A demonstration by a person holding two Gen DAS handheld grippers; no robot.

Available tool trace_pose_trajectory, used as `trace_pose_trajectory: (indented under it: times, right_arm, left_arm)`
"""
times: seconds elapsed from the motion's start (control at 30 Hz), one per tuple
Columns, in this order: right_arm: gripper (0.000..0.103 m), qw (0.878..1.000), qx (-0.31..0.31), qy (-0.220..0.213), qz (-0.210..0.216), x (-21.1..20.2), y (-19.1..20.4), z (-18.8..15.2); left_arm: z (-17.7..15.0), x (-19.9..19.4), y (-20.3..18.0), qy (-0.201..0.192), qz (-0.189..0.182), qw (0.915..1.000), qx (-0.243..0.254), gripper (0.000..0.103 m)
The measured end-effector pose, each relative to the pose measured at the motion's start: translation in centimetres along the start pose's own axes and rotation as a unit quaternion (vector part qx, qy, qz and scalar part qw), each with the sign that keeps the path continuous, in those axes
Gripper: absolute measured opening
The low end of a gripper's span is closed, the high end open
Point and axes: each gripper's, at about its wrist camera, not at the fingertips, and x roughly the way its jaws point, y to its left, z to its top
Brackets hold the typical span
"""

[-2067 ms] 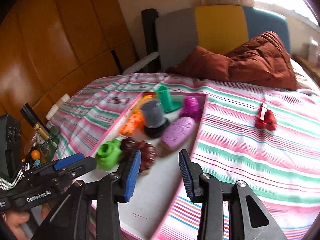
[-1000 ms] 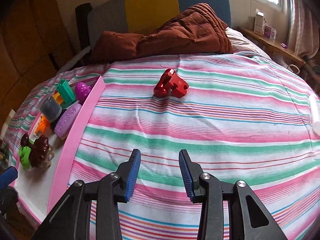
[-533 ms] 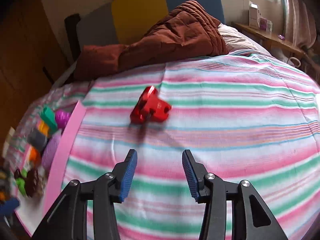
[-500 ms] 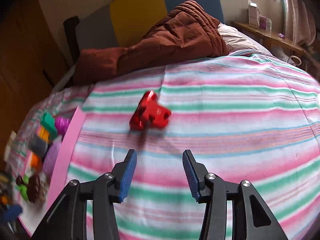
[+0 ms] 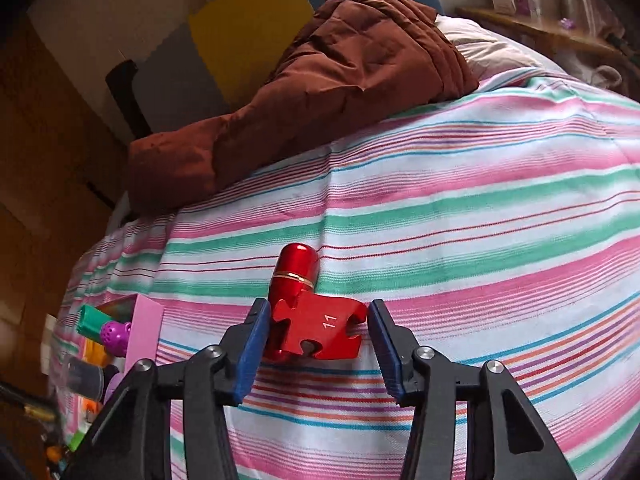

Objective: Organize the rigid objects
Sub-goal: 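Move the right gripper to the red puzzle piece and grasp it, then grasp the red lipstick cylinder with the left gripper while the right holds the puzzle piece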

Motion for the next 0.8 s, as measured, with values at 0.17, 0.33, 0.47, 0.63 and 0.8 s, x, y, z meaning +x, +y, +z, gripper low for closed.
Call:
trace_pose_trajectory:
  times: [0.17,0.33,0.47,0.63,0.8]
  right_arm:
    - [0.050,0.999,-0.044,0.001,-0.017,-1.5,-0.5,-1.3]
    - [0.050,0.990,-0.091,-0.022,-0.105,-4.0,-2.2,-3.0]
    - [0.050,0.980,-0.102,-0.046,-0.164,-5.2,-4.1,-4.2]
    - [0.051,0.979,-0.067,-0.071,-0.179,-6.2,-5.7,-4.3]
    - [0.051,0.978,-0.061,-0.067,-0.186,-6.0,-5.8,-4.4]
  left_arm:
    - [0.1,0.3,-0.7,0.001,-0.006,1.0000,0.005,0.056]
    - [0.8,0.8,-1.8,0.002,-0.007,0.9998,0.017,0.056]
    - [2.2,1.7,-2.9,0.003,-0.014,0.9998,0.015,0.056]
    - [4.7,3.8,-4.6,0.016,-0.028,0.9995,0.003,0.056]
    - [7.3,6.9,-6.1,0.031,-0.013,0.9994,0.002,0.056]
